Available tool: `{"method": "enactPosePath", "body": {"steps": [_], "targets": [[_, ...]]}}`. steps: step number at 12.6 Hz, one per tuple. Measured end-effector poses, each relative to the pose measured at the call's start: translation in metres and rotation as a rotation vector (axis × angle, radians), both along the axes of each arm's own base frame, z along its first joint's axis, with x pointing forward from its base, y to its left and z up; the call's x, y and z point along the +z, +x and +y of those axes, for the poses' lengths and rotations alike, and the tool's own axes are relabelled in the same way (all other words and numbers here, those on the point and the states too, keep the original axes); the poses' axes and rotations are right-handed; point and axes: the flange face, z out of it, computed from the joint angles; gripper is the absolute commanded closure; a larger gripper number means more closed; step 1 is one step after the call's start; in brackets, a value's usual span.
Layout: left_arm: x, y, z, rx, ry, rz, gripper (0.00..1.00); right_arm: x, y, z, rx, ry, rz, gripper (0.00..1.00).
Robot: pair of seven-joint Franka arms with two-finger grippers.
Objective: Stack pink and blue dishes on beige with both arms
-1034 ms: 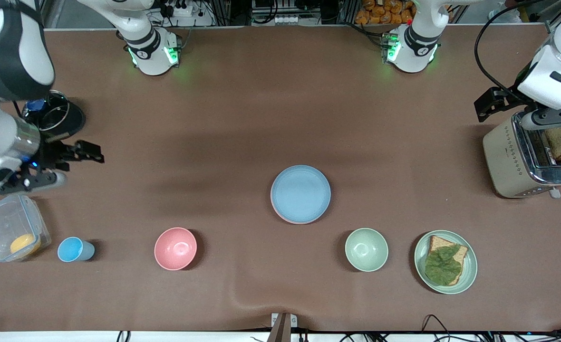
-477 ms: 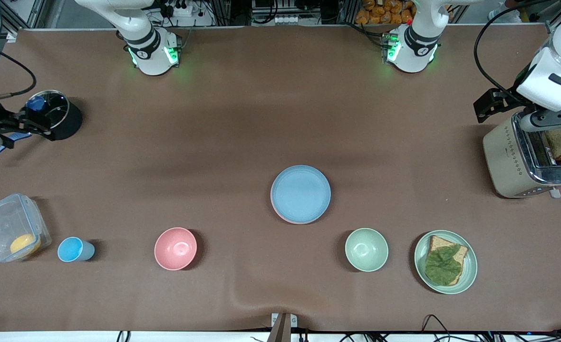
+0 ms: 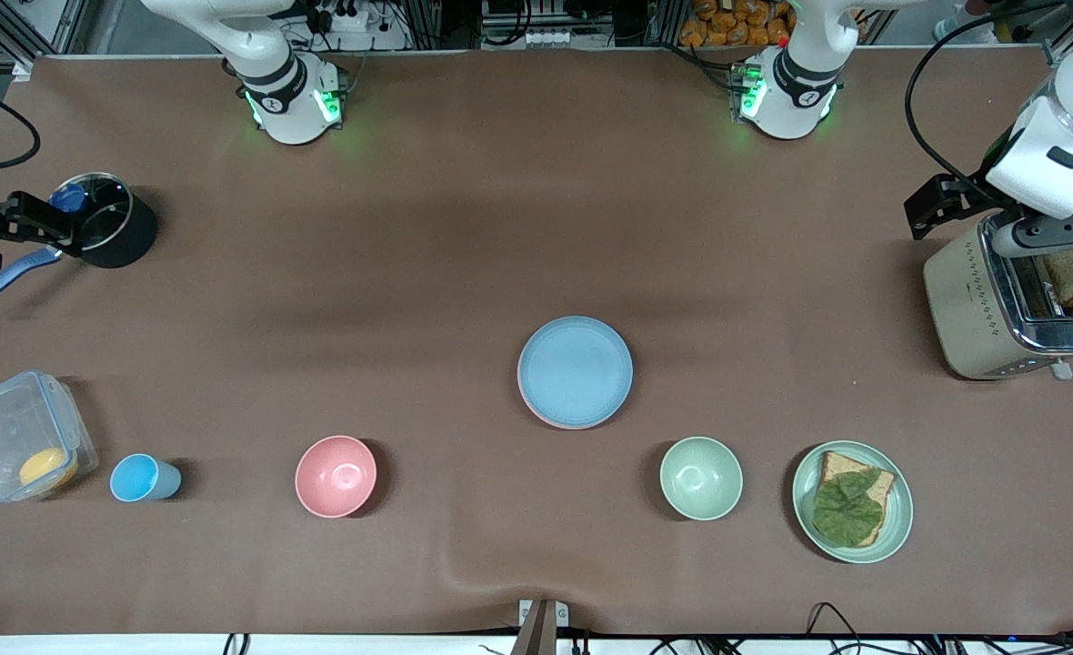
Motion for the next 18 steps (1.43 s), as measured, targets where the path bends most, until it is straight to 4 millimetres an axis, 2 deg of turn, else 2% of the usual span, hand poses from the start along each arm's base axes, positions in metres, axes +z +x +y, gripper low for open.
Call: {"method": "enactPosePath", "body": {"steps": [7, 10, 14, 18], "targets": [[0.003, 0.001, -0.001, -0.003, -0.005, -0.012, 0.00, 0.001, -0.001, 0.006, 0.012, 0.002, 0.008, 0.00], [0.005, 0.000, -0.003, 0.003, -0.066, -0.008, 0.00, 0.011, 0.000, 0.012, 0.023, 0.000, -0.010, 0.00], [0.006, 0.003, 0.013, 0.018, -0.072, -0.010, 0.00, 0.016, 0.000, 0.020, 0.016, 0.000, -0.018, 0.00], [0.006, 0.003, 0.017, 0.002, -0.073, -0.008, 0.00, 0.016, 0.000, 0.022, -0.020, -0.001, -0.015, 0.00]]}}
